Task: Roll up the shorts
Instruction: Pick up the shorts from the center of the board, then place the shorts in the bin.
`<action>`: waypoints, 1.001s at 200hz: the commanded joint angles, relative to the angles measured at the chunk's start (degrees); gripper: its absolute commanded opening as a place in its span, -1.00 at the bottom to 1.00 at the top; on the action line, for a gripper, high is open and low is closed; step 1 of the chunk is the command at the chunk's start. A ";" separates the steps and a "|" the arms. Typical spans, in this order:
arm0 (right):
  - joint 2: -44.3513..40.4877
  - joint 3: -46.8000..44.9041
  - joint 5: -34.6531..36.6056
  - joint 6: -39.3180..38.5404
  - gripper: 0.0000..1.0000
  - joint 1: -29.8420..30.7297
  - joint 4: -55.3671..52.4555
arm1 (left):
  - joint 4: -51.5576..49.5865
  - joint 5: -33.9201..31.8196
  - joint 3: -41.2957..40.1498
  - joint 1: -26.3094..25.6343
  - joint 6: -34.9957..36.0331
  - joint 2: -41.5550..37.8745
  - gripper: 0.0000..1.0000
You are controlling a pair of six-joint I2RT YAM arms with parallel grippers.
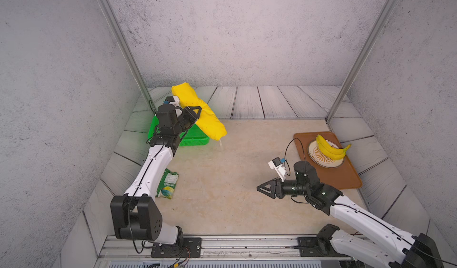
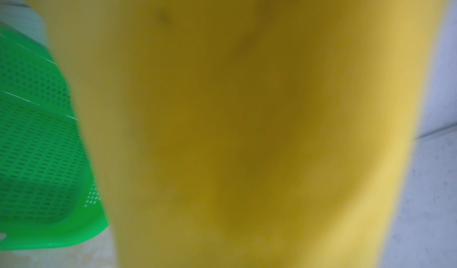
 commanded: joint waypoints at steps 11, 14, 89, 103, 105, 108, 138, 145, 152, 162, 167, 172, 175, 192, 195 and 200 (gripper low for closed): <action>-1.67 -1.78 3.44 0.51 0.11 0.15 -1.13 | 10.94 -7.51 6.92 2.80 -3.38 6.97 -1.00; -1.75 -1.86 3.49 0.57 0.12 0.37 -0.99 | 11.73 -7.73 7.52 3.09 -3.80 7.99 -1.00; 1.01 -1.38 2.85 0.86 0.12 0.39 1.85 | 28.25 -6.77 23.58 10.24 -20.15 40.79 -1.00; 1.78 -0.90 2.58 0.41 0.11 0.38 1.53 | 28.77 -5.98 25.75 10.88 -20.75 45.89 -1.00; 1.95 -0.74 2.54 0.39 0.11 0.49 1.46 | 28.72 -5.90 25.98 10.95 -20.74 46.61 -1.00; 2.09 -0.60 2.47 0.23 0.11 0.34 1.27 | 28.63 -5.84 26.34 11.01 -20.71 47.56 -1.00; 4.11 2.11 2.36 -0.58 0.12 0.38 0.36 | 21.81 -6.81 26.55 11.20 -19.51 52.15 -1.00; 4.43 2.80 2.43 -0.81 0.12 0.39 0.25 | 20.69 -7.41 25.66 11.25 -19.06 52.25 -1.00; 4.71 3.45 2.65 -0.98 0.12 0.35 0.12 | 19.21 -7.97 24.70 11.26 -18.95 52.25 -1.00; 5.23 4.36 2.72 -1.30 0.12 0.35 -0.01 | 17.48 -8.38 23.88 11.18 -18.59 52.29 -1.00; 5.58 4.80 2.81 -1.47 0.12 0.38 -0.12 | 15.99 -8.61 23.70 11.19 -18.39 52.38 -1.00; 5.84 5.27 2.82 -1.67 0.12 0.37 -0.30 | 14.30 -8.92 23.69 11.18 -18.17 52.39 -1.00; 6.02 5.58 2.89 -1.83 0.12 0.34 -0.42 | 13.21 -9.01 23.71 11.17 -18.05 52.39 -1.00; 6.84 6.73 2.66 -2.30 0.12 0.34 -0.96 | 7.27 -9.57 24.01 11.21 -17.81 52.70 -0.75; 6.91 6.87 2.76 -2.32 0.12 0.40 -1.03 | 6.24 -9.68 23.98 11.27 -17.94 52.65 -0.72; 7.05 7.11 2.75 -2.37 0.12 0.46 -1.09 | 4.97 -9.63 23.91 11.24 -18.09 52.57 -0.63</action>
